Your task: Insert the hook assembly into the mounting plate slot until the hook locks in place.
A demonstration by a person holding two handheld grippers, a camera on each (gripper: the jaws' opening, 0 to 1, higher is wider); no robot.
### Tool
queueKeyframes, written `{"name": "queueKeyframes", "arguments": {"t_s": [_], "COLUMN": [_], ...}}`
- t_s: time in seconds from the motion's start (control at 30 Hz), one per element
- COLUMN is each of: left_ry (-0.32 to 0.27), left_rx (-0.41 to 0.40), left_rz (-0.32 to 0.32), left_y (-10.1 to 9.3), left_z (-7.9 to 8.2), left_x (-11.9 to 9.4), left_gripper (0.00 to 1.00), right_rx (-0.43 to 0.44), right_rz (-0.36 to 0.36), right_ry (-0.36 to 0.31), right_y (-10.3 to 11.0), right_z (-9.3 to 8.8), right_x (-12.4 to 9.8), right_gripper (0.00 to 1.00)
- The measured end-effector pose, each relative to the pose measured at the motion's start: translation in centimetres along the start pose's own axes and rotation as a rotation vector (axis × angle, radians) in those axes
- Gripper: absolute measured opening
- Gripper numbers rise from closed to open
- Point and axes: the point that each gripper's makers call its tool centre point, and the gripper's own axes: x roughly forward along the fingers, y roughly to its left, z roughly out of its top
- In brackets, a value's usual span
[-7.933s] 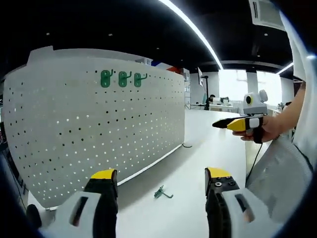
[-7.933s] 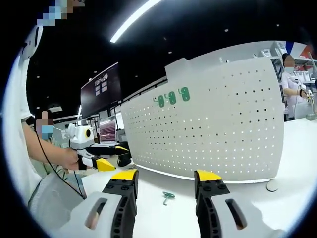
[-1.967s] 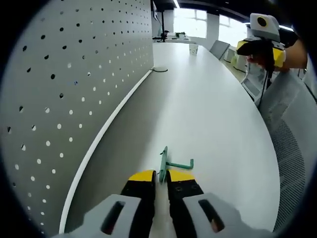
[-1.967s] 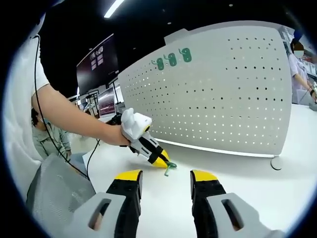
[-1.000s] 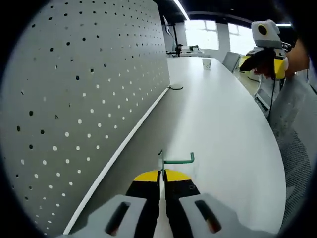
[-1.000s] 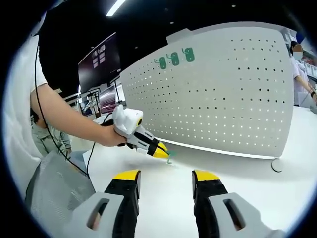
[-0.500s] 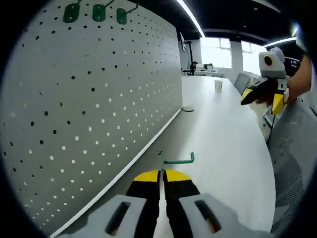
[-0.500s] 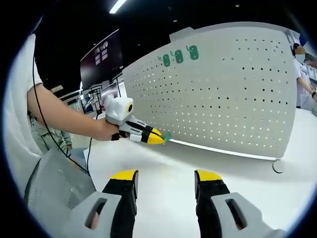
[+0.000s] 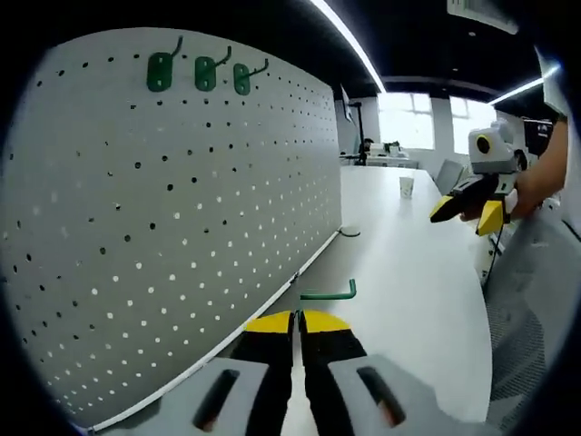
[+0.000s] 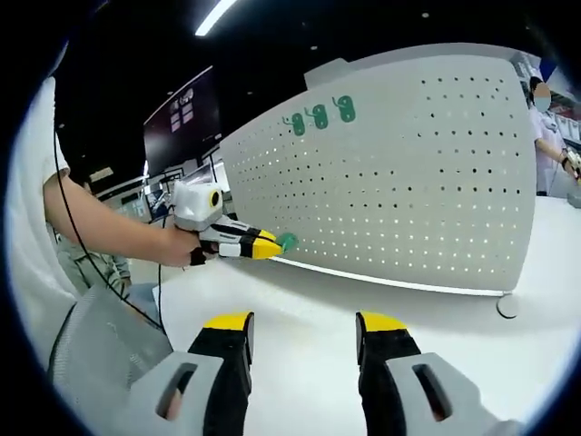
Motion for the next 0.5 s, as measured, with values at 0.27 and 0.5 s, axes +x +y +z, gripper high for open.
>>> {"name": "queueKeyframes", "arguments": {"t_s": [0.27,0.5], "left_ry": [-0.046,-0.105], "left_rx": [-0.012,-0.047], "left_rz": [0.017,0.033], "left_y": [0.0,-0.3], "left_z": [1.1,1.5], "left_x": [-0.8,-1.6], "left_gripper": [0.02,0.02], "right_rx": [0.000,-0.012], "right_rz": [0.005,0.007], "right_ry": [-0.001,-0.009], "right_y": [0.2,0.5], "right_z": [0.1,0.4], "right_x": [0.1,0.1], "right_gripper": [0.43,0.43]}}
